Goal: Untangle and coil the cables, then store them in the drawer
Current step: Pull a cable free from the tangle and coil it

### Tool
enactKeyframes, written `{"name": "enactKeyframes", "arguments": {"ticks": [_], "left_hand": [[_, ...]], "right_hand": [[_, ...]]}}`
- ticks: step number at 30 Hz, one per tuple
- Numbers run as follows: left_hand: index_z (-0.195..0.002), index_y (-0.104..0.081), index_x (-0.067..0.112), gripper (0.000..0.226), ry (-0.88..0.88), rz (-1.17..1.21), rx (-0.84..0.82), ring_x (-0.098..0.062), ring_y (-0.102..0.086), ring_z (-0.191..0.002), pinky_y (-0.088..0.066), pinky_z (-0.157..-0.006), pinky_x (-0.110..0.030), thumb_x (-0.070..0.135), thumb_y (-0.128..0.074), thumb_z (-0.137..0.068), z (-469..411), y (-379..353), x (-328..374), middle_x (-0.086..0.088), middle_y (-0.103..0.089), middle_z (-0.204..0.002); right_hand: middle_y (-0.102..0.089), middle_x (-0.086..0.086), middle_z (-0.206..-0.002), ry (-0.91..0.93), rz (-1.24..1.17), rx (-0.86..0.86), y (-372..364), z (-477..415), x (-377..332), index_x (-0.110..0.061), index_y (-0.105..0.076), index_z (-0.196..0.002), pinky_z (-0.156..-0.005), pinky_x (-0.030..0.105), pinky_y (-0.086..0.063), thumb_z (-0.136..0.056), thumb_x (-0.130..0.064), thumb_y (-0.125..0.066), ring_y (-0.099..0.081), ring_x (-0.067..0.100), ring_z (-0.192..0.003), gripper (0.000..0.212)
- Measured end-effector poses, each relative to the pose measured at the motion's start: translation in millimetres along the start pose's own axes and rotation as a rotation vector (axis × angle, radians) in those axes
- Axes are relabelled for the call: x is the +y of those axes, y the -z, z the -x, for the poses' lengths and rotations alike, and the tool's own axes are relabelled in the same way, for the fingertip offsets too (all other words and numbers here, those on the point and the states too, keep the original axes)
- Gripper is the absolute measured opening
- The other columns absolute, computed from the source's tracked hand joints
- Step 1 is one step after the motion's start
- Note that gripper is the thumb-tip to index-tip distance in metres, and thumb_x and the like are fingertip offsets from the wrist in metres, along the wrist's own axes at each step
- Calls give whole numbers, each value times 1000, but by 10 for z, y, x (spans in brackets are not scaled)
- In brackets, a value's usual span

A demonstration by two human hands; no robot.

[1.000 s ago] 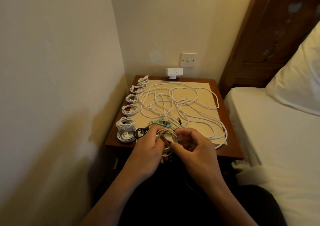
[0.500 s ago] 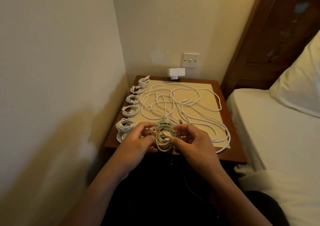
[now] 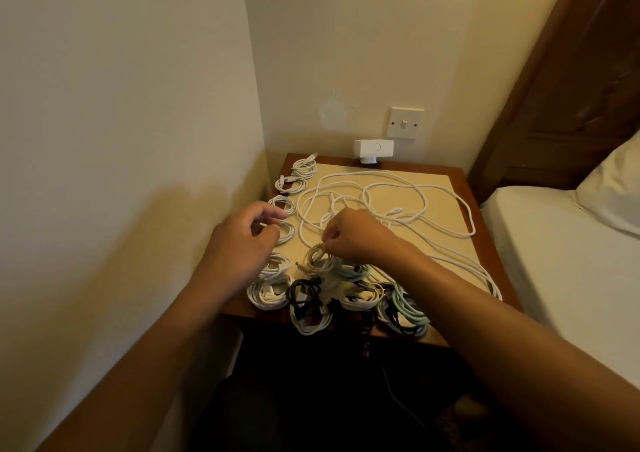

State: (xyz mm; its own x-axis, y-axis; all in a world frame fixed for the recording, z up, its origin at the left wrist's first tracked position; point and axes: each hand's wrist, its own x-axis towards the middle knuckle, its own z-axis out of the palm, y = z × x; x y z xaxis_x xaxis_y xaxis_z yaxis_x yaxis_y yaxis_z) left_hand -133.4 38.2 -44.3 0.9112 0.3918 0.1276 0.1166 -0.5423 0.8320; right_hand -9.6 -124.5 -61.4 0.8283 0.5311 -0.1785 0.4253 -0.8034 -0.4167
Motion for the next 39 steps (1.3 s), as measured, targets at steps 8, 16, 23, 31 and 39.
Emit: {"name": "enactKeyframes", "arguments": {"ticks": [8,16,23,31,39], "left_hand": [[-98,-72,34,20,-18,21,10,-10,-65,-86,-56,-71,-37,17,-61,-96,-346,-102,-94,12,-69,-95],[-102,-72,34,21,-49,24,-15,-15,-67,-85,-58,-70,-39,17,-60,-98,-473,-193,-74,10,-69,-96],[-103,-72,32,20,-95,-44,-52,-5,-62,-86,-47,-59,-18,18,-59,-99,-494,-224,0,15,-65,-97],[-97,-72,32,22,-166,-19,-107,-9,-62,-89,-44,-65,-25,14,-60,-97,-469,-374,400,8,-68,-97],[-112,-66,23,15,-270,0,-141,-16,-61,-92,-47,-65,-27,20,-55,-102,-501,-723,1324,4,-64,-100]], "right_hand": [[-67,10,-128,-207,143,66,325,-537,648,-11,-67,-128,-95,39,-50,-95,-42,-69,-60,30,-117,46],[-65,16,-114,-266,183,139,109,-802,1099,-8,-66,-112,-78,36,-47,-91,-28,-68,-58,30,-97,29],[-71,15,-93,-369,-89,518,747,-583,1347,-9,-72,-96,-71,39,-53,-92,-19,-65,-66,34,-85,13],[-64,4,-100,-228,-226,920,1893,66,1431,-13,-67,-112,-75,31,-48,-98,-19,-67,-62,19,-90,16],[-72,4,-103,104,-67,1030,2888,1069,1271,-13,-70,-115,-85,37,-62,-98,-20,-68,-70,19,-94,18]]}}
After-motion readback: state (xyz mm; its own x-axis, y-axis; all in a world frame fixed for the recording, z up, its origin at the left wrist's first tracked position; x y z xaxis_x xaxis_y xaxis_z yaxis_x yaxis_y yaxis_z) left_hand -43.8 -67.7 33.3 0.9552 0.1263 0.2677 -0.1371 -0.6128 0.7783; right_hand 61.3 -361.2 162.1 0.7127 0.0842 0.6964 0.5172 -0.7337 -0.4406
